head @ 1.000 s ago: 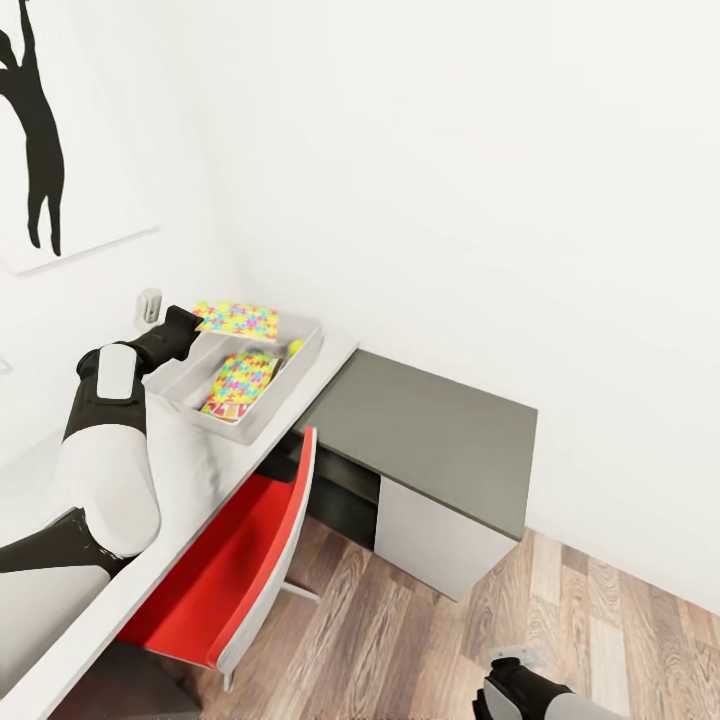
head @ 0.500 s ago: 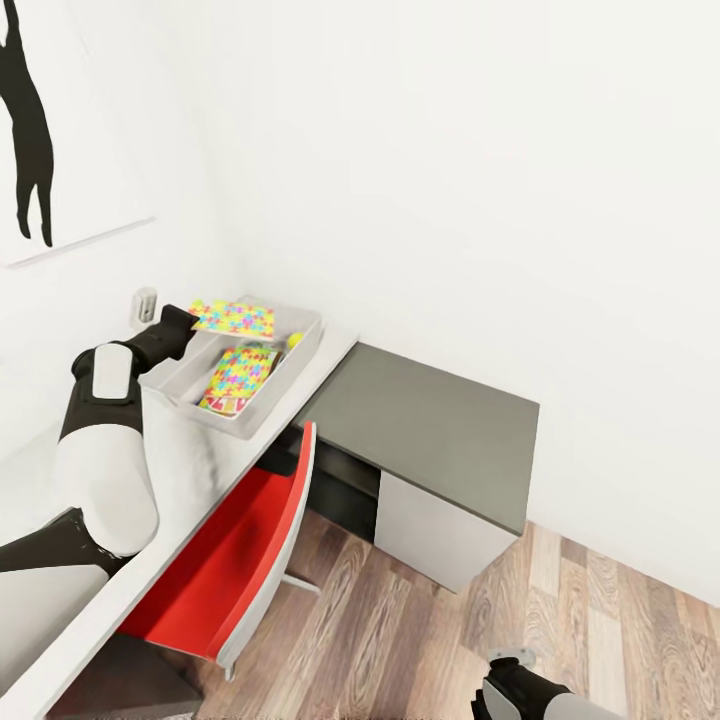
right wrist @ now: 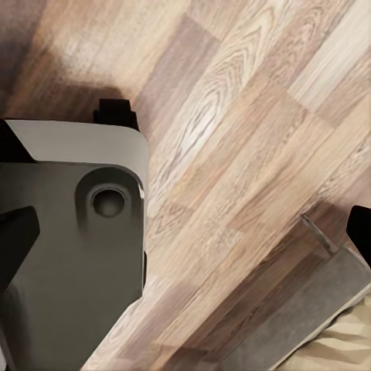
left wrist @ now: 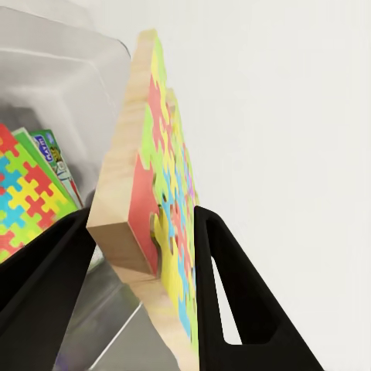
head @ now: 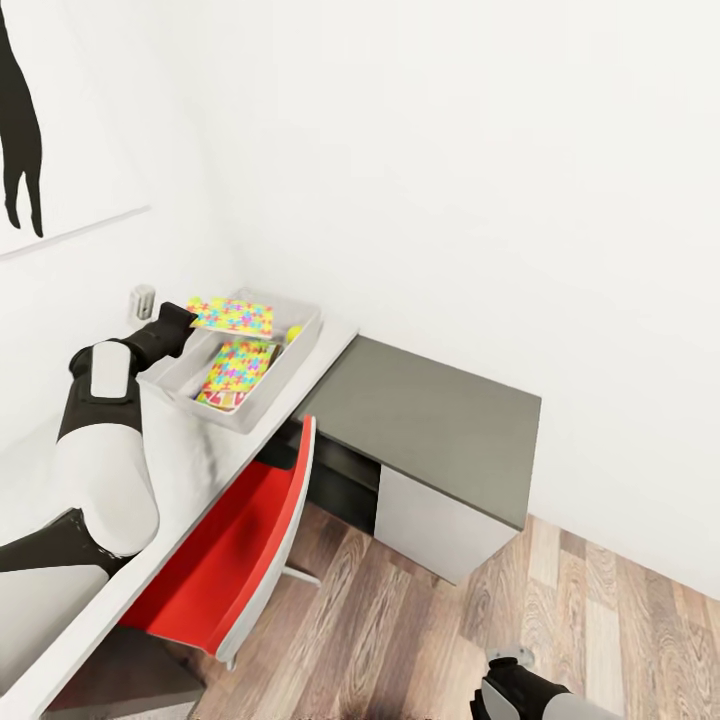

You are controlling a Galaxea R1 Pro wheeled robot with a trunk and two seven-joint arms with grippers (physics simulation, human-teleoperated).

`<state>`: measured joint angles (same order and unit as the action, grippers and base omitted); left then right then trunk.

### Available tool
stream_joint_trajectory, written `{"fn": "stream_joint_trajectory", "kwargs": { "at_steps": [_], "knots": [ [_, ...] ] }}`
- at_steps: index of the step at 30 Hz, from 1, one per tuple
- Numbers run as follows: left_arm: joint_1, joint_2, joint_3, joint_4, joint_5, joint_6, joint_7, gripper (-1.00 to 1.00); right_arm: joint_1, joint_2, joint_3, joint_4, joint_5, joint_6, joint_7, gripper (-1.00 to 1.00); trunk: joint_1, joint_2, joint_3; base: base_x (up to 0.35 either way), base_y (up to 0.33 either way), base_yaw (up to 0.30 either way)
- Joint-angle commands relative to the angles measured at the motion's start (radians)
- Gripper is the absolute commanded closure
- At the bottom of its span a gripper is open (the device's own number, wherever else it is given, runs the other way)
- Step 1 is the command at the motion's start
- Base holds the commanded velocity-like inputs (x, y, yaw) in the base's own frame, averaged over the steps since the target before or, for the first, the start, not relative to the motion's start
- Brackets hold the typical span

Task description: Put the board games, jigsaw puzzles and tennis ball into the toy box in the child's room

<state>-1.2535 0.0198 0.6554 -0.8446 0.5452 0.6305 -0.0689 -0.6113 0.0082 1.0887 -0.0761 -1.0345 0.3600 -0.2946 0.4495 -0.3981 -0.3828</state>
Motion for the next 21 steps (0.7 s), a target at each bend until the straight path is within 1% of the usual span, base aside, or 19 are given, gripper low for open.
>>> {"fn": "stream_joint_trajectory", "kwargs": {
  "at_steps": [1, 5, 10, 12, 21],
  "knots": [
    [-0.001, 0.0, 0.005, 0.0, -0.001, 0.006, -0.005, 1.0, -0.001, 0.0, 0.008, -0.002, -0.008, 0.005, -0.006, -1.0, 0.0, -0.002, -0.003, 0.0, 0.0, 0.0],
    [-0.003, 0.002, 0.008, -0.006, -0.001, 0.006, -0.005, 1.0, -0.001, 0.002, 0.008, -0.002, -0.007, 0.005, -0.006, -1.0, 0.0, -0.002, -0.01, 0.0, 0.0, 0.0],
    [-0.009, 0.033, 0.008, -0.014, 0.001, 0.007, -0.005, 1.0, -0.001, 0.002, 0.009, -0.002, -0.007, 0.005, -0.006, -1.0, 0.0, -0.002, -0.018, 0.0, 0.0, 0.0],
    [-0.01, 0.037, 0.008, -0.014, 0.001, 0.008, -0.005, 1.0, -0.001, 0.003, 0.009, -0.002, -0.007, 0.005, -0.006, -1.0, 0.0, -0.002, -0.021, 0.0, 0.0, 0.0],
    [-0.011, 0.04, 0.002, -0.014, 0.001, 0.008, -0.005, 1.0, -0.001, 0.003, 0.015, -0.002, -0.007, 0.005, -0.006, -1.0, 0.0, -0.002, -0.036, 0.0, 0.0, 0.0]
  ]
}}
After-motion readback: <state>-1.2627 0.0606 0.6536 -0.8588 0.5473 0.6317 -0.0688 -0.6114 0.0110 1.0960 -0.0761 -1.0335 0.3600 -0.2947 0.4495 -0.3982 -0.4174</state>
